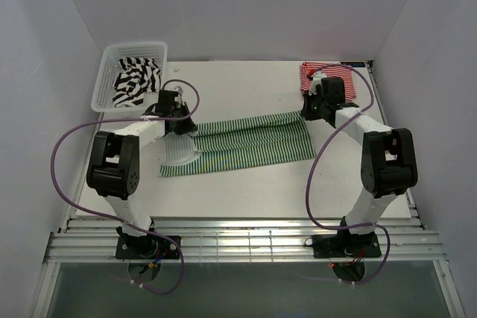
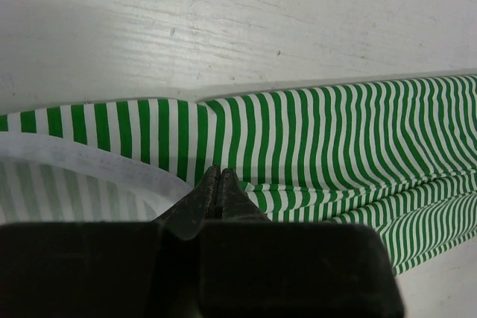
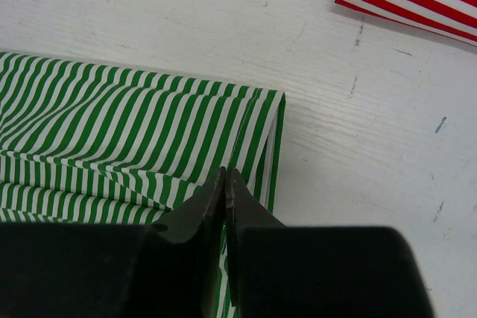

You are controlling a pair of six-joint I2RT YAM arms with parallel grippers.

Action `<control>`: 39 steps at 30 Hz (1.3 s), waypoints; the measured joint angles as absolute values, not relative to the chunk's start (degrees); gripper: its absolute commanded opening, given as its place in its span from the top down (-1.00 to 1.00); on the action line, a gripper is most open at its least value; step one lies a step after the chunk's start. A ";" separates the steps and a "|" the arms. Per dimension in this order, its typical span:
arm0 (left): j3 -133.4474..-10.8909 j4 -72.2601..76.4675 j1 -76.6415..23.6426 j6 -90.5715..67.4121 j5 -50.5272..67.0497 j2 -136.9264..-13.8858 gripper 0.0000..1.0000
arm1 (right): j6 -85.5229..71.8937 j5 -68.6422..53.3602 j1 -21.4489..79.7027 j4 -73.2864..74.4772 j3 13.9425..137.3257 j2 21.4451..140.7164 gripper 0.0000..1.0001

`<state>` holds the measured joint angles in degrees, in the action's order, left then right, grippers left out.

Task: Fold and stack the tank tops
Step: Fold the tank top

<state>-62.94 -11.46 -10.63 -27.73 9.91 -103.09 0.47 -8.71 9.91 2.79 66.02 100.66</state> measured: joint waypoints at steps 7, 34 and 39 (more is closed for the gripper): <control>-58.57 -9.78 -11.35 -29.06 10.04 -99.74 1.00 | 1.41 -9.26 8.69 2.63 65.52 100.53 0.85; -55.24 -14.28 -12.60 -31.53 10.09 -98.17 -0.18 | 2.15 -8.73 8.64 5.34 58.35 99.39 0.04; -57.56 -16.78 -12.62 -31.48 10.72 -94.96 -0.96 | 1.78 -10.92 8.64 7.79 58.85 94.41 -0.80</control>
